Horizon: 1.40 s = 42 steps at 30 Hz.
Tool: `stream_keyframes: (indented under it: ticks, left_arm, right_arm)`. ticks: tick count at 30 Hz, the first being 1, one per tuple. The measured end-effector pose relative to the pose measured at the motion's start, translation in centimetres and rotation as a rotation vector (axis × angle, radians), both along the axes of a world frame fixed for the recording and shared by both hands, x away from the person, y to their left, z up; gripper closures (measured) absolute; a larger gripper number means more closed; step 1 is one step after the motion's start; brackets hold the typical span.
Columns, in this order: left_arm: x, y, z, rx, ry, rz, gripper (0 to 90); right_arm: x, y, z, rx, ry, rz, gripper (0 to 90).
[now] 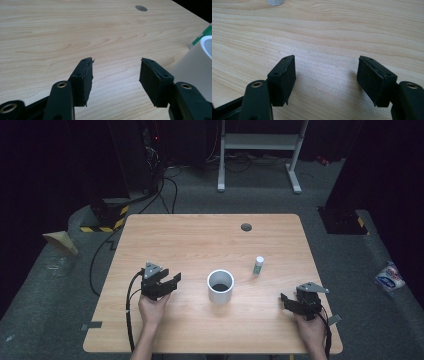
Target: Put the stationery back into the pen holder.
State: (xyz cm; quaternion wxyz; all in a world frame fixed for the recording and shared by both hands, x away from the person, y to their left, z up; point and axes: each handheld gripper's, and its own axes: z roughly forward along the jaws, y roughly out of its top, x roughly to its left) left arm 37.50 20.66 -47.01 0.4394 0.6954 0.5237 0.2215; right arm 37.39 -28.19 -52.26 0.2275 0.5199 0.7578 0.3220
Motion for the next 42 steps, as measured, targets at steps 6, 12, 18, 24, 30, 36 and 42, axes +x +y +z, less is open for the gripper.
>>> stream_keyframes:
  ticks: [6, 12, 18, 24, 30, 36, 42]
  left_arm:
    - [-0.1, 0.1, -0.5, 0.019, 0.010, 0.004, 44.1]
    - [-0.4, 0.1, -1.3, 0.037, 0.025, 0.006, 43.9]
    - [-0.5, 0.1, -2.0, 0.023, 0.046, 0.006, 43.8]
    - [-0.6, 0.1, -2.6, 0.030, 0.057, 0.007, 43.7]
    - [-0.7, -0.1, -3.3, 0.043, 0.069, 0.014, 43.6]
    - [-0.5, -0.4, -4.2, 0.076, 0.091, 0.020, 43.7]
    - [-0.3, -0.8, -4.7, 0.118, 0.101, 0.030, 43.7]
  right_arm:
    - [0.0, 0.0, 0.0, -0.001, -0.001, 0.001, 31.4]
    - [0.0, 0.0, 0.0, 0.000, 0.000, 0.000, 31.4]
    - [0.0, 0.0, 0.0, -0.001, -0.002, 0.001, 31.4]
    - [0.0, 0.0, 0.0, -0.003, -0.003, 0.003, 31.4]
    - [0.0, 0.0, 0.0, -0.003, -0.003, 0.005, 31.4]
    - [0.1, 0.2, 0.0, -0.003, -0.001, 0.003, 31.6]
    - [0.1, 0.3, 0.0, -0.001, -0.003, 0.014, 34.2]
